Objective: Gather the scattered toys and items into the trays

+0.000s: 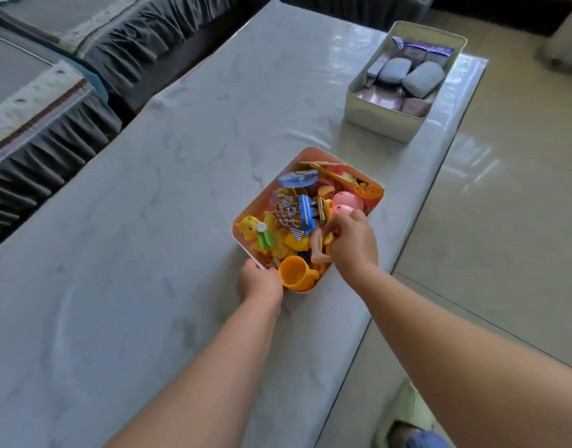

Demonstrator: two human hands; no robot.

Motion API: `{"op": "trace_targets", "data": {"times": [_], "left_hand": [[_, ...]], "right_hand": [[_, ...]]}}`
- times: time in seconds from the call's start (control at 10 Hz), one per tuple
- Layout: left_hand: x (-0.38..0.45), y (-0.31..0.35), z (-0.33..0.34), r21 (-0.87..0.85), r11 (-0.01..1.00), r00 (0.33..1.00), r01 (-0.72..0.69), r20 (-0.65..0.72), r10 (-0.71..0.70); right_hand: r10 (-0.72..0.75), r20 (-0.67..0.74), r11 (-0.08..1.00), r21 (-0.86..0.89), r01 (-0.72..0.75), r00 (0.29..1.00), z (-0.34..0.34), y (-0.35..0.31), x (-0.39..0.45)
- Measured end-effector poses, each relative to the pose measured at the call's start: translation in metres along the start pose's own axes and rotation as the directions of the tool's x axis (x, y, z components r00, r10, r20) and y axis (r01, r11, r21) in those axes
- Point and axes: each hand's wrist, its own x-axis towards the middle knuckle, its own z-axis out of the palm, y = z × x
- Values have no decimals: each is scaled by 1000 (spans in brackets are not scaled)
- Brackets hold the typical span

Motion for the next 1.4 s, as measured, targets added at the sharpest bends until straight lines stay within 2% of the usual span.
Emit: {"op": "trace_targets", "data": {"times": [0.1,0.3,0.5,0.6,0.8,0.9,1.0,1.1,1.2,1.3,1.4], "left_hand": [[4,31,39,-40,999,1000,14,-13,-15],[5,88,109,-41,999,998,30,-51,-32],[-1,124,147,-1,998,994,68,-83,-68],[0,125,150,7,996,995,86,-54,-85],[-5,137,143,68,989,989,134,51,-137],[-16,156,125,162,983,996,91,9,-93],[-18,168,104,339,941,1000,-16,21,10],[-21,179,87,551,821,988,-149,120,98],[-27,192,71,689,663,955,-292,243,168],[-39,213,51,765,492,910,-415,339,240],[-45,235,30,811,333,868,-481,387,312]], "right_hand": [[19,39,999,32,-21,999,-17,16,47],[-41,117,999,3,41,992,-60,40,125],[-43,196,997,-50,54,980,-82,59,167],[-37,208,998,-41,47,977,-85,62,171],[-15,189,991,-128,40,982,-86,52,164],[-48,176,984,-161,77,983,-84,41,157],[-86,175,979,-166,115,981,-81,26,151],[-140,194,968,-180,176,971,-85,8,146],[-200,230,949,-195,247,952,-96,-8,142],[-231,284,920,-246,304,931,-110,-29,141],[-225,409,873,-318,369,885,-127,-54,146]]}}
